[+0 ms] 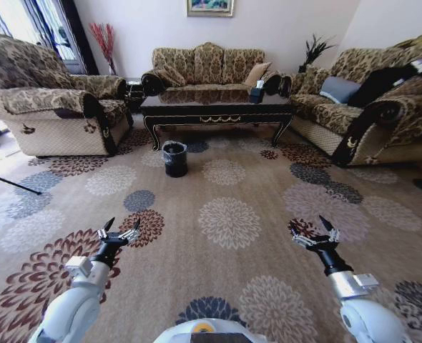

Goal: Move to the front of the table and pick up the trash from the floor, then place it into the trash bin.

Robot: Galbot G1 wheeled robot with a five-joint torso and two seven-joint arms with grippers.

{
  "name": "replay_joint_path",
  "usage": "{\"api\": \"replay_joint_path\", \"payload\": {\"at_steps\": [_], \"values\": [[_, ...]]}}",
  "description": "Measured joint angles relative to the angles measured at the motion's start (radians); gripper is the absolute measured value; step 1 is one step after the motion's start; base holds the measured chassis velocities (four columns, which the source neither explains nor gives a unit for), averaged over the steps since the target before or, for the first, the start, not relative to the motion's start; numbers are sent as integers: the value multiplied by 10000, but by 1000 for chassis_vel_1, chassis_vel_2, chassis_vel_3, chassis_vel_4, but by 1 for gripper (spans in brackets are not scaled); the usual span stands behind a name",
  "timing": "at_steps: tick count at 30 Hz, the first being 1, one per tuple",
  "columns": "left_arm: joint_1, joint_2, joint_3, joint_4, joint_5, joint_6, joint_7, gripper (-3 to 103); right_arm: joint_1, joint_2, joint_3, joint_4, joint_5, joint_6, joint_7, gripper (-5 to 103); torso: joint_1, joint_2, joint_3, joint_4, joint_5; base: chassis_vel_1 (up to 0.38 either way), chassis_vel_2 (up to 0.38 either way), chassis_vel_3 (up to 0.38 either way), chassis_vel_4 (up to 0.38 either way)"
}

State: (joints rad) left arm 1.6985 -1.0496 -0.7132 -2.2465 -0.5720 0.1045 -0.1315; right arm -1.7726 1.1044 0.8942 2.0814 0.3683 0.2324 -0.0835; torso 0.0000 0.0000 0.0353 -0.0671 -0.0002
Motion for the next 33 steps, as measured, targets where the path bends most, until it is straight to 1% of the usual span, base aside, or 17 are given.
{"api": "replay_joint_path", "payload": {"at_steps": [6, 15, 21, 25, 29, 31, 33], "values": [[0, 0, 0, 0, 0, 0, 0, 100, 0, 0, 0, 0, 0, 0, 1, 100, 0, 0, 0, 0, 5, 0, 0, 0, 0], [0, 0, 1, 0, 0, 0, 0, 100, 0, 0, 0, -1, 0, 0, 0, 100, 0, 0, 0, 0, 2, 0, 0, 0, 0], [0, 0, 1, 0, 0, 0, 1, 100, 0, 0, 0, 0, 0, 0, 0, 100, 0, 0, 0, 0, 4, 85, 72, -69, -80], [0, 0, 0, 0, 0, 0, -1, 100, 0, 0, 0, 0, 0, 0, 0, 100, 0, 0, 0, 1, -4, 130, 111, -121, -97], [0, 0, -1, 0, 0, 0, -6, 100, 0, 1, 0, 0, 0, 0, 0, 100, 0, 0, 0, 2, -2, 50, 53, -38, -29], [0, 0, -1, 0, 0, 0, -5, 100, 1, 0, 0, 0, 0, 0, 0, 100, 0, -1, 0, 0, 8, 0, 0, 0, 0], [1, 0, 0, 0, 0, -1, -4, 100, 1, 0, 0, -1, 0, 0, 0, 100, 0, 0, 1, -1, 8, 0, 0, 0, 0]]}}
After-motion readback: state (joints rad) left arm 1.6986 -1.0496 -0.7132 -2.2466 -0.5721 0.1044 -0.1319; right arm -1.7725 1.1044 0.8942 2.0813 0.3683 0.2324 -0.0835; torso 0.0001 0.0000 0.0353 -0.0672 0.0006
